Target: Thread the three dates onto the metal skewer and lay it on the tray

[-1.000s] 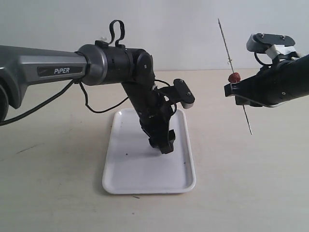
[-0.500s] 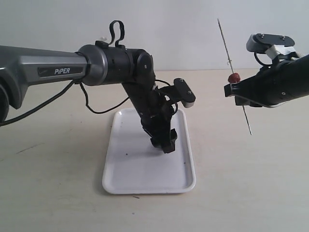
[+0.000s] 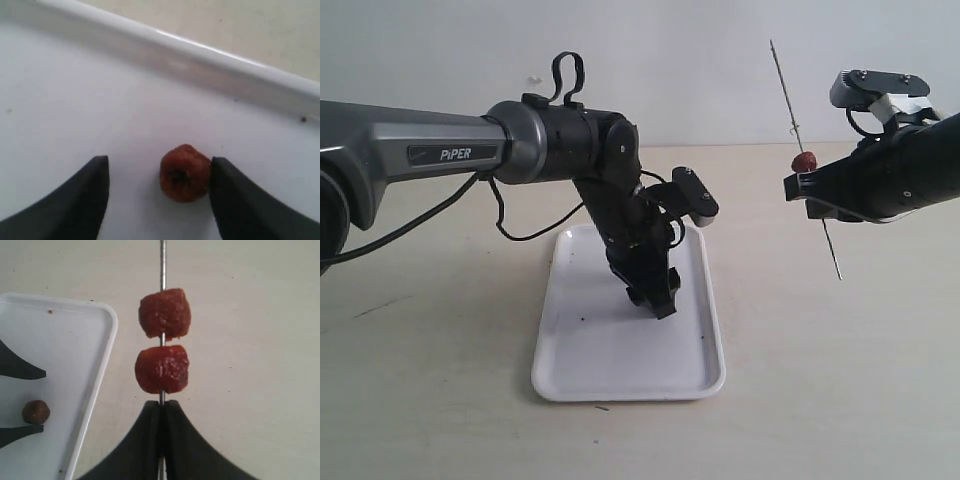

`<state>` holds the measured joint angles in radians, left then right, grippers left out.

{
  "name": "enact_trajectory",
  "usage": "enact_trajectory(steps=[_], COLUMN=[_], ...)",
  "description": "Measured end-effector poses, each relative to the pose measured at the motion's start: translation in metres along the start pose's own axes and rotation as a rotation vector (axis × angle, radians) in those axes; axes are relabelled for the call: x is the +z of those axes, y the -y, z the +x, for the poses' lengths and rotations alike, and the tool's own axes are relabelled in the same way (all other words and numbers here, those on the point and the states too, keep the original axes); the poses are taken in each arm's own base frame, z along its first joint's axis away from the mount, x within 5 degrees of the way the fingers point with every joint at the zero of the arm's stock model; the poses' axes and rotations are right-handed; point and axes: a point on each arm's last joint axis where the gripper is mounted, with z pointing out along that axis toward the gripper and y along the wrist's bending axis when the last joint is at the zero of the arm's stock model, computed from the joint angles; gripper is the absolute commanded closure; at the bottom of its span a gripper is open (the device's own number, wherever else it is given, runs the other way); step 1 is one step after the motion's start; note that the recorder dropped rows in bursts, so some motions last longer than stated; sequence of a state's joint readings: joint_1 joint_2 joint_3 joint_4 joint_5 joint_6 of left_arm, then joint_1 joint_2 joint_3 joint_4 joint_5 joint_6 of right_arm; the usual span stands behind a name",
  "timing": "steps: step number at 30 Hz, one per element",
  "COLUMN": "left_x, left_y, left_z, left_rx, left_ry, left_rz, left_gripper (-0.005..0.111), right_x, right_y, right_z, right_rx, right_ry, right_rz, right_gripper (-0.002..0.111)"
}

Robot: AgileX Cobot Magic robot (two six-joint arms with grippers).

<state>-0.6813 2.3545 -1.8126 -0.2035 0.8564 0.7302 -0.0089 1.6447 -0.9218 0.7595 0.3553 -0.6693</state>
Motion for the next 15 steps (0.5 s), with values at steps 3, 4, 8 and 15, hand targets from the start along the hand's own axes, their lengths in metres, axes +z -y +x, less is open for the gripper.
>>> enact_trajectory(steps=[3,4,8,15], left_x=[0.0,0.0,0.0,0.0], left_y=[0.0008,0.0013,0.0018,0.0022], left_z=[-0.0007,-0.0012,-0.0017,-0.0017], left_rx=[-0.012,-0.018,-0.025,-0.031], left_ry=[0.008,0.013,0.018,0.019], left_rz=[0.009,0.014,0.02,0.024], left_gripper=[0.049,0.049,0.05,0.053], right_x=[0.0,0.0,0.0,0.0], right_y=[-0.0001,-0.0002,-0.0004,-0.0007], right_z=[0.0001,0.0003,0.0005,0.0009], right_rx=[0.0,0.0,0.0,0.0], right_ry=[-0.001,-0.003,-0.005,-0.01], right_rz=[-0.001,-0.002,-0.004,-0.008], right_gripper=[0.108,0.108,0.108,0.108])
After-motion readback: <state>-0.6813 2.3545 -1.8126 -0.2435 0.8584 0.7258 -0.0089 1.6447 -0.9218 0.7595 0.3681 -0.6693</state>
